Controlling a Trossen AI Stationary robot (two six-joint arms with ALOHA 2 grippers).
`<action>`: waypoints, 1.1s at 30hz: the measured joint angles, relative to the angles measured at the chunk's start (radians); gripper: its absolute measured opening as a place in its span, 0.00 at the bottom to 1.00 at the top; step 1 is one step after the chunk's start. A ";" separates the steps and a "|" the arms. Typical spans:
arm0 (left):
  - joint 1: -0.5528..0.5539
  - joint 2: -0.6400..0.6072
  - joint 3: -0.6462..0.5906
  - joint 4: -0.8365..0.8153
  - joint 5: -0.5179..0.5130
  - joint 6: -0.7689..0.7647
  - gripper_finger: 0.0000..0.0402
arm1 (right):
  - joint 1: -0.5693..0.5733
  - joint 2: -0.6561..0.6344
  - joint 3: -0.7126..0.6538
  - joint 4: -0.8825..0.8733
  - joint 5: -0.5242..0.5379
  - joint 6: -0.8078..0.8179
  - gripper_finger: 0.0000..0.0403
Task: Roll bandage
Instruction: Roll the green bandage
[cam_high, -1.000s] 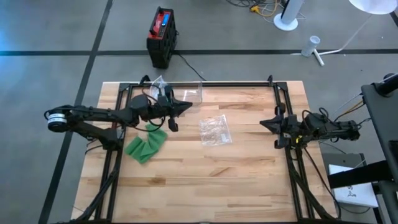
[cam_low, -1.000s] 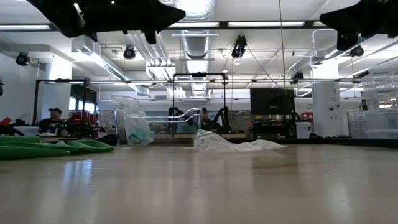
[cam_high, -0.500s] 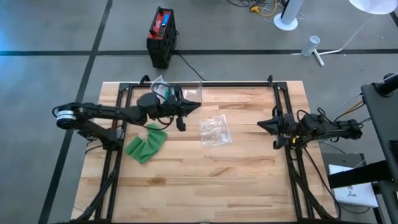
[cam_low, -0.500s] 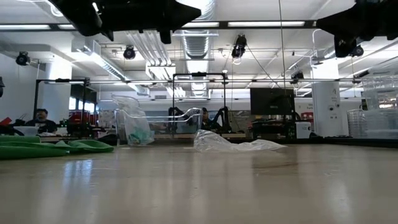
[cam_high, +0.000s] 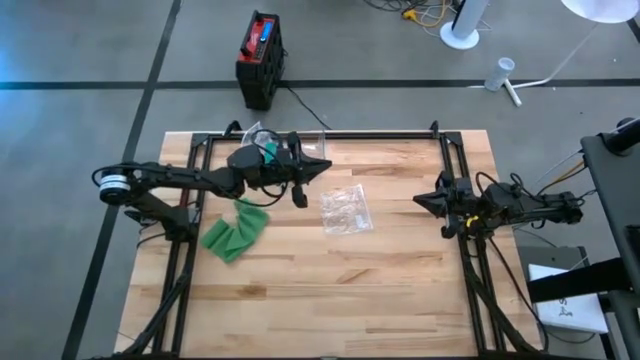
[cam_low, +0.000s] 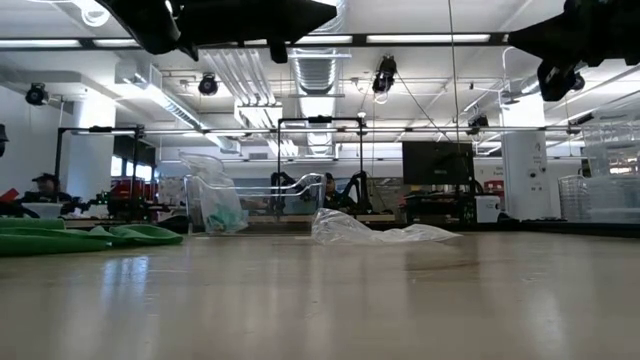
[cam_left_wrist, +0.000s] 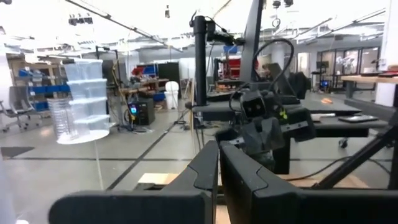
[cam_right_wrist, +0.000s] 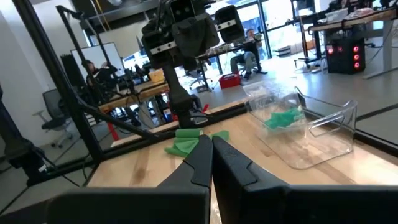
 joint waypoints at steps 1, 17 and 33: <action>-0.003 0.000 -0.001 -0.003 0.001 -0.013 0.02 | 0.000 0.000 0.000 0.000 0.000 0.000 0.00; -0.029 0.000 -0.005 -0.011 -0.032 -0.168 0.01 | 0.000 0.000 0.000 0.000 0.000 0.000 0.00; -0.232 -0.029 0.218 -1.210 -0.112 -0.775 0.01 | 0.000 0.000 0.000 0.000 0.000 0.000 0.01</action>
